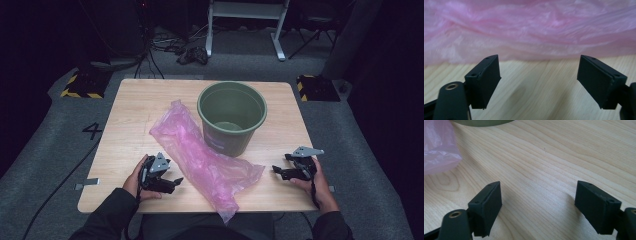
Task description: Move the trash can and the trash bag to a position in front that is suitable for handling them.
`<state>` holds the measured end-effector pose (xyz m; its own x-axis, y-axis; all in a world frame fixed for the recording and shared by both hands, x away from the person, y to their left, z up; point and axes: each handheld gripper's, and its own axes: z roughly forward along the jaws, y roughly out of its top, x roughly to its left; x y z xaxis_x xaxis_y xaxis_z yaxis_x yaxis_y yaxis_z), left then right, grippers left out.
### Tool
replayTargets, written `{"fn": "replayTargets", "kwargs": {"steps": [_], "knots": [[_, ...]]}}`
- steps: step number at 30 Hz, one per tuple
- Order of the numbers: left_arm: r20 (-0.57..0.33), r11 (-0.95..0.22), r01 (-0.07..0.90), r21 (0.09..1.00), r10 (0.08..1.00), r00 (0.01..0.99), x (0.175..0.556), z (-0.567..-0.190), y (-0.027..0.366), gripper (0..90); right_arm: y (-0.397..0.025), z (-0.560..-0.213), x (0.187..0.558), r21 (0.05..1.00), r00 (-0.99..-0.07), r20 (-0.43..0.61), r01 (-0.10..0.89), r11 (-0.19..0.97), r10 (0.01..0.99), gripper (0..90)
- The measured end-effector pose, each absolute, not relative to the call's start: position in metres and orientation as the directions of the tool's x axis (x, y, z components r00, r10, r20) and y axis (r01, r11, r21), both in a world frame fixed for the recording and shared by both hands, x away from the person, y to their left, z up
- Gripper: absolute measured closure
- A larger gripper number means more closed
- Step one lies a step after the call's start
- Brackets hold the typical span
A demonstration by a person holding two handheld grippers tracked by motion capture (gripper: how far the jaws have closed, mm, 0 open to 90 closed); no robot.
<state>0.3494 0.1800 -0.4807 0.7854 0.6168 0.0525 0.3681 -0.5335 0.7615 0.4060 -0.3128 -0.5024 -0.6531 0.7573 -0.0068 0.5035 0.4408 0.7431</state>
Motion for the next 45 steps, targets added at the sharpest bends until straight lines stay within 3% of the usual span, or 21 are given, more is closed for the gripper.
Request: {"fn": "replayTargets", "kwargs": {"steps": [9,13,20,26,27,32,36,45], "knots": [[0.062,-0.581,0.319,0.748,0.54,0.839,0.358,-0.483,0.147,16.0,-0.313,-0.502,0.406,0.743,-0.653,-0.01,0.502,0.442,0.757,21.7],[0.118,-0.62,0.293,0.728,0.534,0.837,0.375,-0.488,0.133,17.5,-0.313,-0.502,0.406,0.744,-0.653,-0.01,0.501,0.442,0.757,21.8],[0.077,-0.621,0.351,0.701,0.555,0.828,0.402,-0.498,0.133,19.0,-0.313,-0.502,0.406,0.744,-0.654,-0.011,0.5,0.443,0.756,22.1],[0.04,-0.591,0.357,0.723,0.552,0.833,0.412,-0.502,0.139,18.5,-0.313,-0.502,0.406,0.744,-0.654,-0.01,0.501,0.443,0.756,22.1],[-0.002,-0.581,0.385,0.717,0.55,0.835,0.416,-0.503,0.14,18.6,-0.313,-0.502,0.406,0.744,-0.654,-0.011,0.5,0.443,0.756,22.1],[-0.005,-0.582,0.384,0.716,0.546,0.838,0.419,-0.503,0.143,19.2,-0.313,-0.502,0.406,0.745,-0.654,-0.011,0.499,0.443,0.756,22.1],[-0.002,-0.566,0.382,0.731,0.557,0.83,0.423,-0.502,0.151,34.1,-0.313,-0.502,0.406,0.744,-0.654,-0.011,0.5,0.443,0.756,22.1],[-0.004,-0.513,0.45,0.731,0.656,0.754,0.431,-0.502,0.184,34.9,-0.313,-0.502,0.406,0.744,-0.654,-0.009,0.501,0.443,0.756,22.1]]}}
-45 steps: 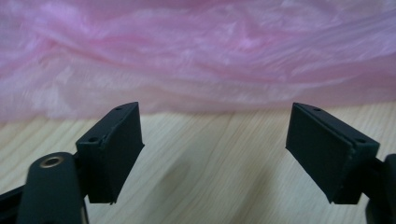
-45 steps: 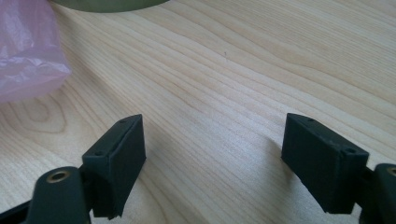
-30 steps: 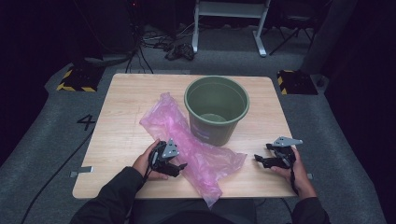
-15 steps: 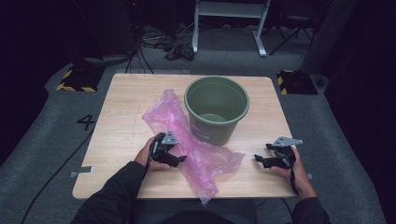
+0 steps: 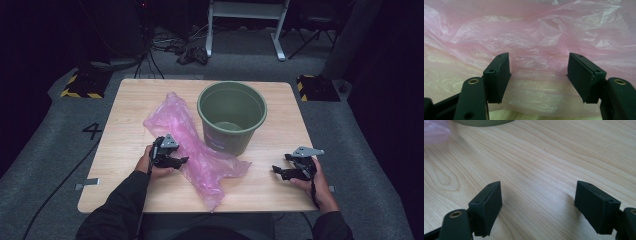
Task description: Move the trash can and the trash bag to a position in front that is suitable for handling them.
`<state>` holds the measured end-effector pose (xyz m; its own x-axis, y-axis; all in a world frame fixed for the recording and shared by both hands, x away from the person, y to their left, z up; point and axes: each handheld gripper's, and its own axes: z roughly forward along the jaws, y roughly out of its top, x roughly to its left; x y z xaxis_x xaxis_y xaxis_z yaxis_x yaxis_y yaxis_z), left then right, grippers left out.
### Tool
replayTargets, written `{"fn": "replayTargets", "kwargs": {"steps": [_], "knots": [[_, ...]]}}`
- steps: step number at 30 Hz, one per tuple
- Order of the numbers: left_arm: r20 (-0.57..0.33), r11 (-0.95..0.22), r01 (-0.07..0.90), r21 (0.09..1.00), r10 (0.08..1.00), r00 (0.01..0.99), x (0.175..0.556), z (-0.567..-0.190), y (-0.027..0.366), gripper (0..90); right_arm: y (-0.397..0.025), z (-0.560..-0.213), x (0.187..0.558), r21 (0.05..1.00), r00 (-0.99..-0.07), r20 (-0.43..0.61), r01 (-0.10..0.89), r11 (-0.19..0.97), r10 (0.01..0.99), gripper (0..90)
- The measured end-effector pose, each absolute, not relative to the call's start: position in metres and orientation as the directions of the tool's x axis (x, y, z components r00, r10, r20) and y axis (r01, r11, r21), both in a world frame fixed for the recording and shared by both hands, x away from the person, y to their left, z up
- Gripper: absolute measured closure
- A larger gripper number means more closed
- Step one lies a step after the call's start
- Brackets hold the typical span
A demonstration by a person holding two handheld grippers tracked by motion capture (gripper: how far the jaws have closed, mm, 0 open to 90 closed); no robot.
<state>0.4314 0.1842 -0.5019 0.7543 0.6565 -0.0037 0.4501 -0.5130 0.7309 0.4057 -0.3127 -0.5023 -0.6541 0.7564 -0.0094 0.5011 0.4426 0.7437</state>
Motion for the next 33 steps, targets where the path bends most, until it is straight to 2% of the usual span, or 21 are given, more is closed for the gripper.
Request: {"fn": "replayTargets", "kwargs": {"steps": [10,13,14,15,16,17,19,20,21,25,28,33], "knots": [[0.0,-0.495,0.488,0.719,0.701,0.713,0.429,-0.5,0.217,34.8,-0.312,-0.498,0.405,0.757,-0.67,-0.014,0.479,0.446,0.742,24.1],[-0.002,-0.479,0.506,0.717,0.725,0.689,0.427,-0.5,0.227,34.0,-0.308,-0.475,0.402,0.804,-0.685,-0.007,0.429,0.411,0.728,24.8],[-0.001,-0.467,0.529,0.708,0.749,0.662,0.424,-0.5,0.232,29.7,-0.301,-0.453,0.4,0.828,-0.706,-0.036,0.375,0.416,0.708,24.6],[-0.001,-0.467,0.529,0.708,0.749,0.662,0.424,-0.5,0.232,25.1,-0.301,-0.453,0.4,0.828,-0.706,-0.036,0.375,0.416,0.708,24.6],[0.027,-0.461,0.548,0.698,0.782,0.623,0.422,-0.499,0.234,20.1,-0.292,-0.429,0.398,0.856,-0.731,-0.053,0.318,0.408,0.681,24.7],[0.027,-0.461,0.548,0.698,0.782,0.623,0.422,-0.499,0.234,18.2,-0.287,-0.417,0.398,0.867,-0.744,-0.069,0.285,0.41,0.664,25.0],[-0.005,-0.432,0.558,0.708,0.788,0.616,0.418,-0.496,0.237,19.4,-0.282,-0.406,0.397,0.876,-0.757,-0.09,0.249,0.413,0.647,25.1],[-0.025,-0.418,0.519,0.745,0.761,0.649,0.411,-0.491,0.241,18.5,-0.273,-0.386,0.398,0.892,-0.774,-0.106,0.204,0.404,0.624,25.1],[-0.025,-0.418,0.519,0.745,0.761,0.649,0.411,-0.491,0.241,18.3,-0.273,-0.386,0.398,0.892,-0.774,-0.106,0.204,0.404,0.624,25.1],[-0.009,-0.434,0.437,0.788,0.701,0.713,0.389,-0.48,0.242,17.9,-0.246,-0.348,0.401,0.887,-0.812,-0.168,0.123,0.445,0.559,24.5],[-0.028,-0.445,0.442,0.779,0.679,0.734,0.383,-0.482,0.235,16.8,-0.229,-0.333,0.403,0.873,-0.836,-0.203,0.081,0.481,0.509,24.0],[-0.028,-0.48,0.432,0.764,0.644,0.765,0.382,-0.487,0.22,17.4,-0.207,-0.325,0.414,0.849,-0.889,-0.189,0.065,0.524,0.416,22.1]]}}
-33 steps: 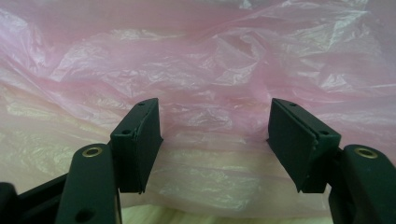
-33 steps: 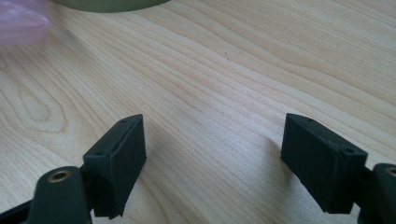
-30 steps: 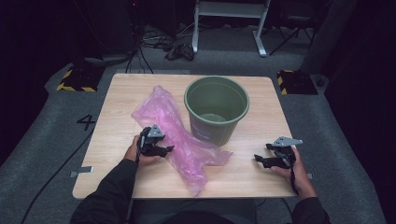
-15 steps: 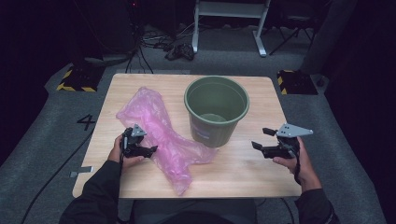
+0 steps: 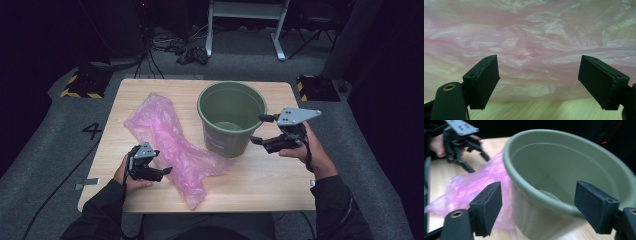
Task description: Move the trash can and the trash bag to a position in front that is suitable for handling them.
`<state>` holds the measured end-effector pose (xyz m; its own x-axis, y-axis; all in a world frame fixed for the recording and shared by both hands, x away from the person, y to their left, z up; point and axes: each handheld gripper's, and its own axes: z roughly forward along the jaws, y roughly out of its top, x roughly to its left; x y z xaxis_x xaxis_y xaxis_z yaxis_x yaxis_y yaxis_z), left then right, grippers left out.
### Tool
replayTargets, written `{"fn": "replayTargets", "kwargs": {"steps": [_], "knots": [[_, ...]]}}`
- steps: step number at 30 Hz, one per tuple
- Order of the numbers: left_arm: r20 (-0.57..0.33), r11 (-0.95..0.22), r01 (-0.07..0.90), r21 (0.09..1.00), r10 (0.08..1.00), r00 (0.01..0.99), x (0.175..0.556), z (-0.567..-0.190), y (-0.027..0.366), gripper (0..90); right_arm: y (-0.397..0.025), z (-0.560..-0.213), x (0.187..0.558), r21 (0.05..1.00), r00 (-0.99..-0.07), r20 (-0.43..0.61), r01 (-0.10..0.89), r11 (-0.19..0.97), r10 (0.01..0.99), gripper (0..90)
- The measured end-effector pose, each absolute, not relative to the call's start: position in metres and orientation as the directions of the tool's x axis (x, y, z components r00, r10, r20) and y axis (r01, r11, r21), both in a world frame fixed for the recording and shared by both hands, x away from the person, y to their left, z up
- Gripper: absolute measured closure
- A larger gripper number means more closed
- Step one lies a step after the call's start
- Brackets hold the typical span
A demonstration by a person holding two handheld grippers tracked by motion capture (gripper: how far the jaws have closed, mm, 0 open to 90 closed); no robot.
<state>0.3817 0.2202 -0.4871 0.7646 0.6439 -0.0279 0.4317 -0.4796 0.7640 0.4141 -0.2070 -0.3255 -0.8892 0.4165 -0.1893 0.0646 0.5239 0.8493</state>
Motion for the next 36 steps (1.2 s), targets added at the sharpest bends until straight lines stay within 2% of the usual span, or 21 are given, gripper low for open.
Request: {"fn": "replayTargets", "kwargs": {"steps": [2,8,13,14,15,16,19,22,23,36], "knots": [[-0.021,-0.496,0.418,0.761,0.626,0.78,0.381,-0.488,0.214,17.9,-0.195,-0.324,0.419,0.826,-0.893,-0.206,0.06,0.561,0.399,22.3],[-0.023,-0.527,0.387,0.756,0.57,0.821,0.382,-0.492,0.195,20.8,-0.164,-0.325,0.432,0.77,-0.932,-0.169,0.079,0.633,0.322,24.0],[-0.012,-0.578,0.38,0.722,0.539,0.842,0.388,-0.502,0.182,27.2,-0.148,-0.33,0.442,0.706,-0.942,-0.131,0.132,0.696,0.31,46.6],[-0.012,-0.578,0.38,0.722,0.539,0.842,0.388,-0.502,0.182,27.4,-0.148,-0.33,0.442,0.706,-0.942,-0.131,0.132,0.696,0.31,46.6],[-0.011,-0.579,0.378,0.723,0.537,0.844,0.389,-0.502,0.182,28.1,-0.146,-0.332,0.446,0.693,-0.947,-0.103,0.152,0.705,0.306,55.3],[-0.011,-0.579,0.378,0.723,0.537,0.844,0.389,-0.502,0.182,28.3,-0.146,-0.332,0.446,0.693,-0.947,-0.103,0.152,0.705,0.306,55.3],[-0.01,-0.578,0.374,0.725,0.535,0.845,0.391,-0.502,0.183,28.7,-0.142,-0.334,0.45,0.656,-0.955,-0.073,0.17,0.735,0.286,65.7],[-0.01,-0.572,0.378,0.728,0.543,0.84,0.392,-0.502,0.183,30.6,-0.143,-0.333,0.45,0.65,-0.958,-0.06,0.176,0.739,0.28,69.0],[-0.009,-0.564,0.387,0.729,0.558,0.83,0.393,-0.502,0.184,31.5,-0.144,-0.331,0.45,0.643,-0.96,-0.054,0.177,0.746,0.274,72.6],[-0.007,-0.497,0.473,0.728,0.684,0.729,0.397,-0.502,0.212,31.9,-0.171,-0.327,0.445,0.6,-0.938,-0.076,0.228,0.767,0.339,72.8]]}}
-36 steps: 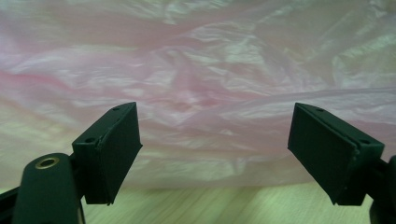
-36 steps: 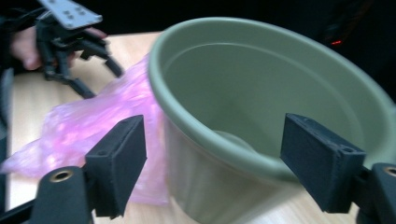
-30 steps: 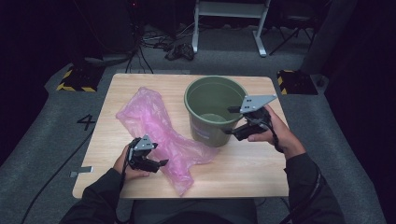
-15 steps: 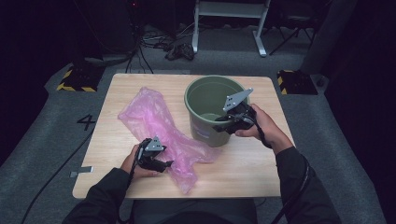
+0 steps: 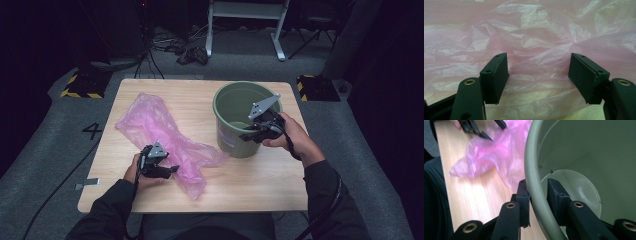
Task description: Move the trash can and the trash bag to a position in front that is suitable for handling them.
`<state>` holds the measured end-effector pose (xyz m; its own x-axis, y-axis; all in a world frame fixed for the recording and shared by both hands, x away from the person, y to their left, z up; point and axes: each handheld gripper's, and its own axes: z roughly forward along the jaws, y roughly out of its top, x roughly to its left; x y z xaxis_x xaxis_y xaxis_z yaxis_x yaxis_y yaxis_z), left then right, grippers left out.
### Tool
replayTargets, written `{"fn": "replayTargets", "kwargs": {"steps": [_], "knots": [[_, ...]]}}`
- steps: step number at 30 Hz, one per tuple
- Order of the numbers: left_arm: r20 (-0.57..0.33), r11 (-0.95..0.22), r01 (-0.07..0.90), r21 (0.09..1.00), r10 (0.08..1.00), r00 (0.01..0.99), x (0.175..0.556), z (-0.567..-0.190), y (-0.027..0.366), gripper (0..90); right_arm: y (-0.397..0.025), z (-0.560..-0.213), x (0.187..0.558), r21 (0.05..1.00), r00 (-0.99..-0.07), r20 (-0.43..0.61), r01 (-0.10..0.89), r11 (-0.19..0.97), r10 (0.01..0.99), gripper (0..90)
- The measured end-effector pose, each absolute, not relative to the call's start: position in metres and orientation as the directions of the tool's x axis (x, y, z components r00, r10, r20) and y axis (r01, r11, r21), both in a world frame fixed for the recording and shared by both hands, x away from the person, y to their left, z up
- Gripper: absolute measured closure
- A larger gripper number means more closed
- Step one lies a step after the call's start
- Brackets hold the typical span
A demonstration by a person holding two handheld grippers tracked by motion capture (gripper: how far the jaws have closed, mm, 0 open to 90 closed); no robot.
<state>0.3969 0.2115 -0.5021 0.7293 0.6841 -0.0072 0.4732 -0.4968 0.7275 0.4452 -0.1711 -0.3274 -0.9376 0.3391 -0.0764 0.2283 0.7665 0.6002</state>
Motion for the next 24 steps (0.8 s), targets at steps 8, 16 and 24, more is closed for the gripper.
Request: {"fn": "replayTargets", "kwargs": {"steps": [8,16,24], "knots": [[-0.005,-0.441,0.526,0.727,0.763,0.646,0.392,-0.502,0.205,32.0,-0.192,-0.327,0.431,0.599,-0.932,-0.068,0.247,0.761,0.356,73.0],[-0.001,-0.435,0.527,0.73,0.771,0.637,0.398,-0.502,0.188,32.1,-0.19,-0.325,0.425,0.61,-0.933,-0.057,0.249,0.752,0.355,74.3],[0.04,-0.484,0.495,0.721,0.743,0.668,0.402,-0.5,0.162,30.5,-0.185,-0.323,0.419,0.637,-0.928,-0.077,0.235,0.734,0.364,65.9]]}}
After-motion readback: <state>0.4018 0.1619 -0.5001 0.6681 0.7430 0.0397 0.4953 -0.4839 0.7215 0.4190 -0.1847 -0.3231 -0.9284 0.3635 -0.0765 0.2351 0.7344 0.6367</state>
